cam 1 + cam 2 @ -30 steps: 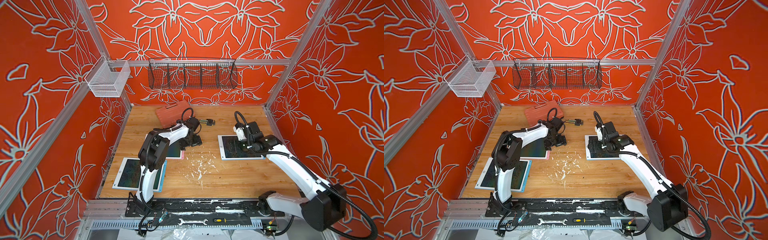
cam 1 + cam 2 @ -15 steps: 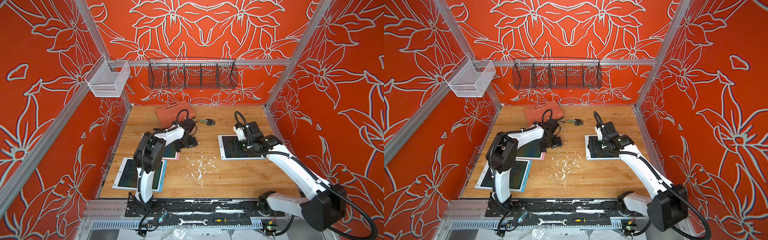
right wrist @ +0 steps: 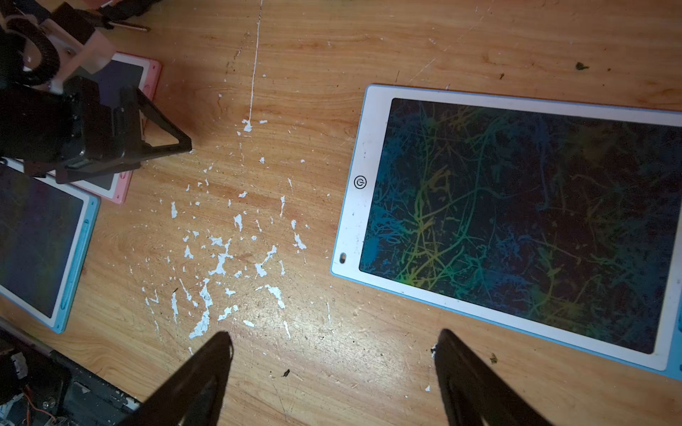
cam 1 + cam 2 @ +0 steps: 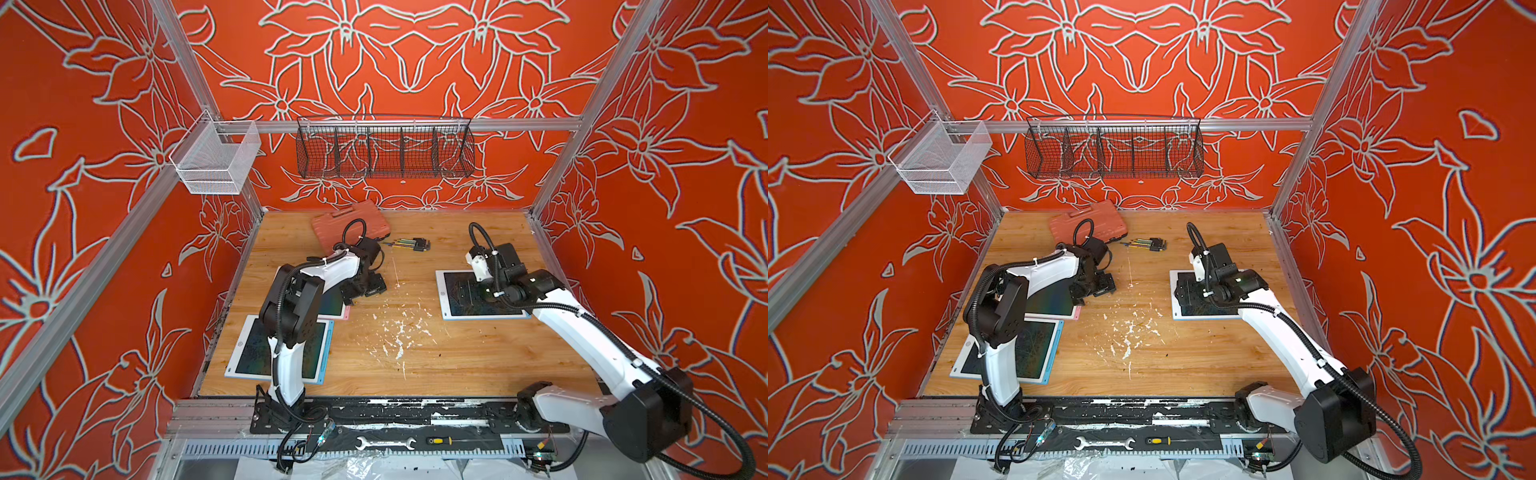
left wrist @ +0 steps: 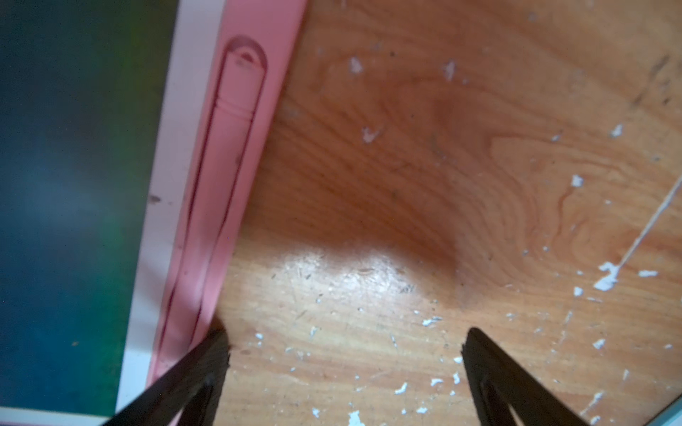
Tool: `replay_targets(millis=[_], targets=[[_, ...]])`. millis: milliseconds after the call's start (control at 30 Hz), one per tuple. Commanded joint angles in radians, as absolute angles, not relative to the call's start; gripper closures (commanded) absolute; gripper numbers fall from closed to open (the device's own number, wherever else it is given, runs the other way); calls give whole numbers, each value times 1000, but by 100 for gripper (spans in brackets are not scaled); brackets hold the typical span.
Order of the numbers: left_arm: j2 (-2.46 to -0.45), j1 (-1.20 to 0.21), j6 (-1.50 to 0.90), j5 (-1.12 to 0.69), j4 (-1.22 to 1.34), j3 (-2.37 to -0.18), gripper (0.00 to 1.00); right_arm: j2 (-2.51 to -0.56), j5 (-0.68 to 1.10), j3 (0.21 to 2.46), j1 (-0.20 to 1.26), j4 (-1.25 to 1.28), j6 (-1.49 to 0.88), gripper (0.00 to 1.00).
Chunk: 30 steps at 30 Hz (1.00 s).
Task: Place the stylus back onto the writing tablet
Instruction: Move the writing tablet to the center of the board.
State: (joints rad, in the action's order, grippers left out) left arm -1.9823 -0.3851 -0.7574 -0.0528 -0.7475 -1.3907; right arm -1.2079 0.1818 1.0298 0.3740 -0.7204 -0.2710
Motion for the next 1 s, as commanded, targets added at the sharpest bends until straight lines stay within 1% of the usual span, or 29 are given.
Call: replay_targets(millis=[0,967], targets=[[-2013,-363,-749,-23,-773,-1338,3,-1209,193,1045,365,-721,-276,12],[-1991,-294,-732,-7,-749,-1269,3,-1215,199,1053,365,-730,-280,11]])
